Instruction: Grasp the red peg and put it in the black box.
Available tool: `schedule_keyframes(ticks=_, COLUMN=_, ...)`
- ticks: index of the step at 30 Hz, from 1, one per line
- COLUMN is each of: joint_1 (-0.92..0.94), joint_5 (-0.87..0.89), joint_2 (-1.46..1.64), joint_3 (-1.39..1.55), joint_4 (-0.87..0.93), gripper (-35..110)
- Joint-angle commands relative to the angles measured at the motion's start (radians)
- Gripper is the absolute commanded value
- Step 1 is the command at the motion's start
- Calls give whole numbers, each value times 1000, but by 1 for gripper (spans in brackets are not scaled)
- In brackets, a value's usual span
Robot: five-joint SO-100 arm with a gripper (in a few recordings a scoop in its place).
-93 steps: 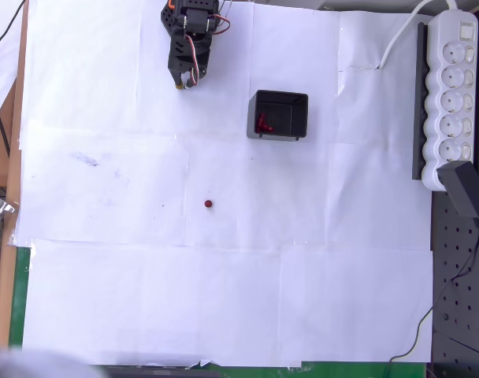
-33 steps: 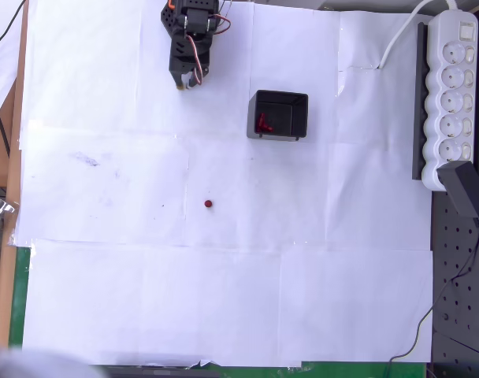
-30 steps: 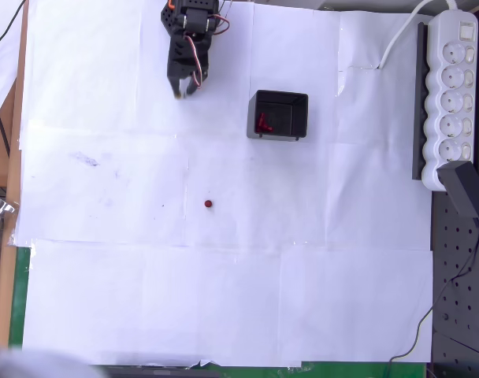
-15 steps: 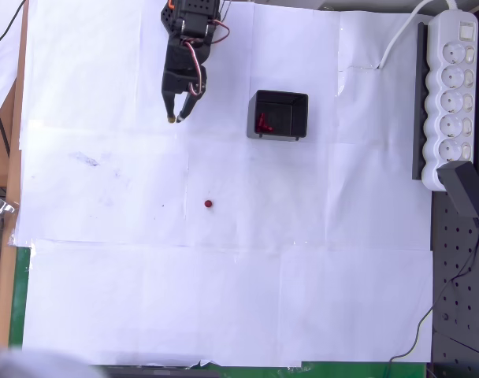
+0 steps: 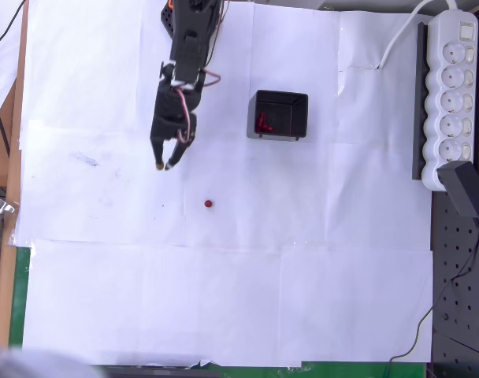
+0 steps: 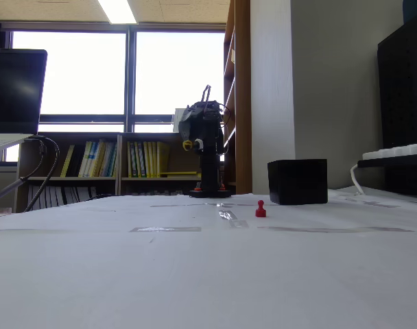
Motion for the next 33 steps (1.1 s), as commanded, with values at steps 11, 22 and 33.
schedule_keyframes(ticks=11, joint_1=-67, joint_5=12, joint_2=183, joint_3=-118, joint_4=-640, gripper=3)
schedule_keyframes(ticks=22, joint_1=-166, joint_5=-57, joint_2=485, joint_3=-258, joint_4=-1124, gripper=3)
schedule_keyframes(ticks=33, joint_1=-222, joint_5=-49, joint_2=776, joint_3=-235, joint_4=-1376, gripper=8)
